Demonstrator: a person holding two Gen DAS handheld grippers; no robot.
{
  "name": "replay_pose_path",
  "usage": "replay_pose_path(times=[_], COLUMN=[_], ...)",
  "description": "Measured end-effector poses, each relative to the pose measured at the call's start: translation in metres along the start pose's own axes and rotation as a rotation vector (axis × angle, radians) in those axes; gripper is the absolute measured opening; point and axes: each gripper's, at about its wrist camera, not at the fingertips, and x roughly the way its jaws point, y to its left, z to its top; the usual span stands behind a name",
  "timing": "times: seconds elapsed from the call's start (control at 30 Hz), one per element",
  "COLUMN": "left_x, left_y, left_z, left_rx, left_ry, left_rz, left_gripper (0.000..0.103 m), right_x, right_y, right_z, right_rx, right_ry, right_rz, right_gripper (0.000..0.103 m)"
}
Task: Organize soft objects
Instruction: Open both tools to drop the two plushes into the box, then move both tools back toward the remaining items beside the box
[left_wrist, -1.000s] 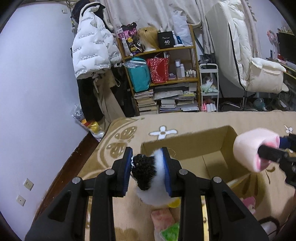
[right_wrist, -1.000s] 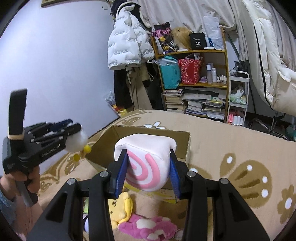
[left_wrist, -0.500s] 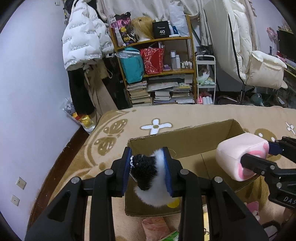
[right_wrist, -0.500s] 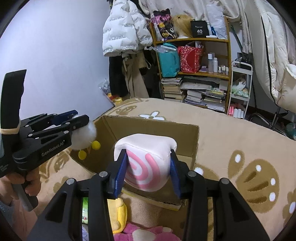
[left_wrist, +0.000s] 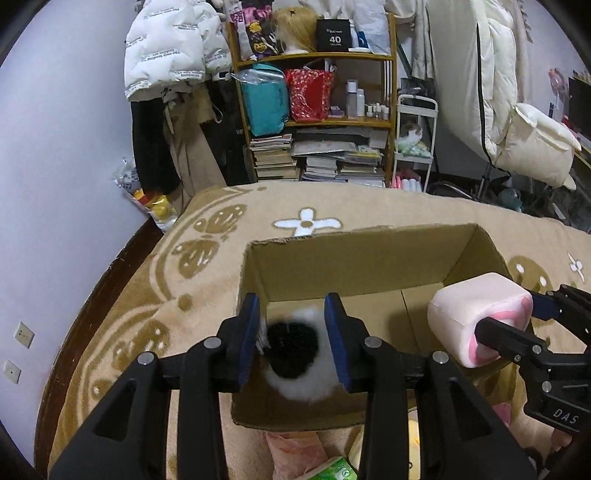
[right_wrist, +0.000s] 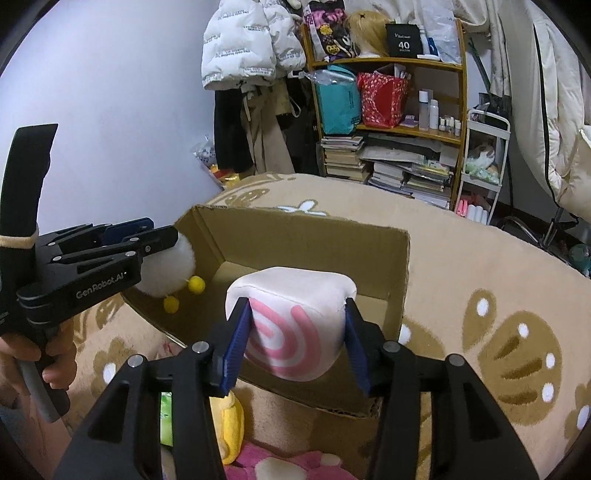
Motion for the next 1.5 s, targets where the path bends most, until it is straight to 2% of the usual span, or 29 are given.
replay_pose_path(times=[0.13, 0.2, 0.4, 0.53, 0.7, 0.8, 1.03, 1.33, 1.5], left_x=[0.003, 0.001, -0.017, -0.023, -0.039, -0.050, -0.081, -0.105, -0.113], left_y=[-0.007, -0.009, -0.011, -0.003, 0.010, 0.017, 0.029, 0.039, 0.035], left_z=[-0.004, -0.004, -0.002, -0.002, -0.005, -0.008, -0.025, -0.053, -0.069], left_rx=[0.020, 0.022, 0.035, 0.011, -0.032, -0.056, -0.127, -0.191, -0.187], left_ry=[0.009, 0.002, -0.045, -0.041, -0.036, -0.028, 0.007, 0.115, 0.163], left_rz=[0.002, 0.000, 0.019, 0.040, 0.048, 0.048, 0.024, 0.005, -0.004], left_gripper=[0.043, 0.060, 0.069, 0.076, 0.091, 0.094, 0.099, 0.099, 0.099], right_x=[0.003, 0.001, -0.011, -0.021, -0.042, -0.053, -0.080, -0.104, -0.110], right_y=[-0.001, -0.002, -0.006, -0.007, -0.004, -0.003, 0.008, 0.022, 0.025], right_z=[-0.003, -0.006, -0.011, -0.009, -0.006, -0.007, -0.016, -0.042, -0.056], right_rx=[-0.002, -0.004, 0.017, 0.025, 0.033, 0.051, 0.064, 0.075, 0.115], right_ry=[0.018, 0.019, -0.004, -0.019, -0.044, -0.040, -0.012, 0.026, 0.070], right_rz=[-0.004, -0.007, -0.027, -0.039, -0.052, -0.046, -0.028, -0.024, -0.014], right_gripper=[0.054, 0.054, 0.059, 0.074, 0.092, 0.103, 0.103, 0.103, 0.103])
